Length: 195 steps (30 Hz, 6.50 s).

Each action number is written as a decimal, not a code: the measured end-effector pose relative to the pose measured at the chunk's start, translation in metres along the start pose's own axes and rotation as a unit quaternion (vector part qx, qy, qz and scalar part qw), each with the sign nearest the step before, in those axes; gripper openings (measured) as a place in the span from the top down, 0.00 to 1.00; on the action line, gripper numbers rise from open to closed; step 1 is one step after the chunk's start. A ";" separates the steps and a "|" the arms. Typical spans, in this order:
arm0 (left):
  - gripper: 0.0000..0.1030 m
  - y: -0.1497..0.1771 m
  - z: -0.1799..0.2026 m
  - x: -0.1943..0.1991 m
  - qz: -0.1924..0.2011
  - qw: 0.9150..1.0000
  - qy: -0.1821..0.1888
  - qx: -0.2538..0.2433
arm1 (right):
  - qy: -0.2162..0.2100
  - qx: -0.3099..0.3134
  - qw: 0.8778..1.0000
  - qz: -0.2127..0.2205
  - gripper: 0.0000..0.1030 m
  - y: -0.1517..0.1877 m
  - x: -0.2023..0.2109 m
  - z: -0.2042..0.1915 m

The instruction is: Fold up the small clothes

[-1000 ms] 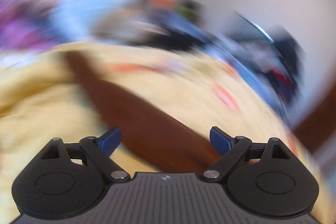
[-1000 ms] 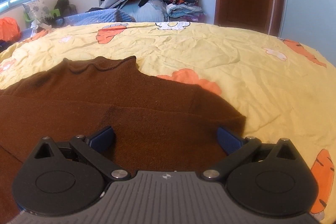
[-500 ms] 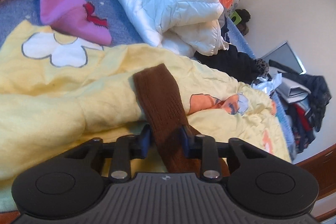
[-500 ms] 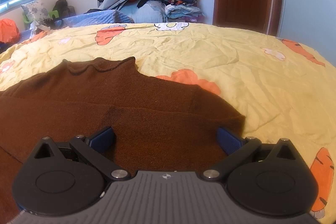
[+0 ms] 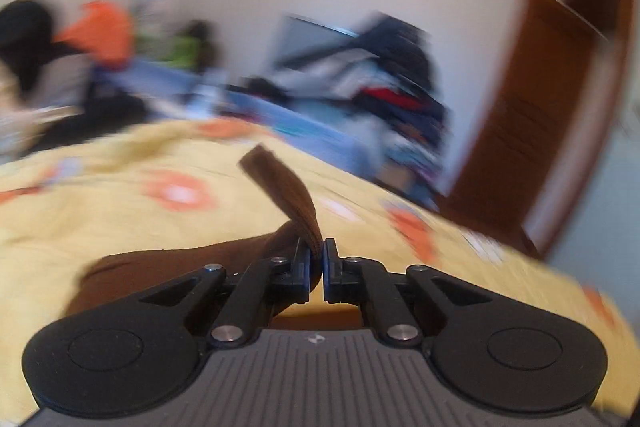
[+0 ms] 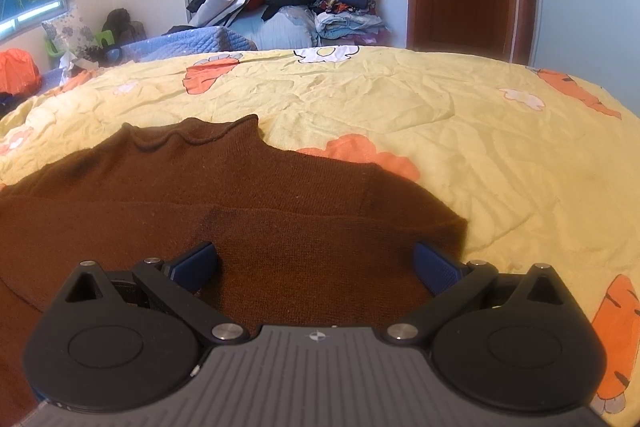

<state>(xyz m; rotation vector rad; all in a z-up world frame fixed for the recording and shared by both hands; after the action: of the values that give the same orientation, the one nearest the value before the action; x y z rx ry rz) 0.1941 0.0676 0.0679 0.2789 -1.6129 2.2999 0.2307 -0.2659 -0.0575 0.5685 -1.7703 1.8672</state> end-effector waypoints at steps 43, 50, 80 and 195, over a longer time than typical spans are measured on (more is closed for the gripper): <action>0.00 0.134 -0.009 0.027 -0.078 0.995 0.033 0.045 | -0.262 -0.127 0.948 -0.127 0.81 -0.075 0.052 -0.074; 0.00 0.135 -0.010 0.028 -0.078 0.995 0.033 0.046 | -0.132 -0.157 0.967 -0.153 0.81 -0.046 0.017 0.055; 0.85 0.046 -0.048 -0.075 -0.174 0.977 -0.058 -0.107 | -0.040 0.030 0.996 -0.067 0.41 -0.011 0.010 0.009; 0.17 0.109 -0.038 0.188 -0.146 0.986 0.075 -0.026 | -0.163 -0.158 0.969 -0.098 0.23 0.115 0.227 0.061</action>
<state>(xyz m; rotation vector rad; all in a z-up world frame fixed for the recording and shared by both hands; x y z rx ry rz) -0.0198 0.0963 0.0224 0.2998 -1.4493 2.0052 -0.0214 -0.3134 -0.0047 0.9263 -2.0814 1.3792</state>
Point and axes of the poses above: each gripper's, at about its wrist camera, not at the fingertips, and x roughly against the way its jaws point, z to its right, y to its underside, the point moved 10 cm from there along -x, roughly the way its jaws point, and after that the axes turned 12 degrees about y, right-handed, at the moved point
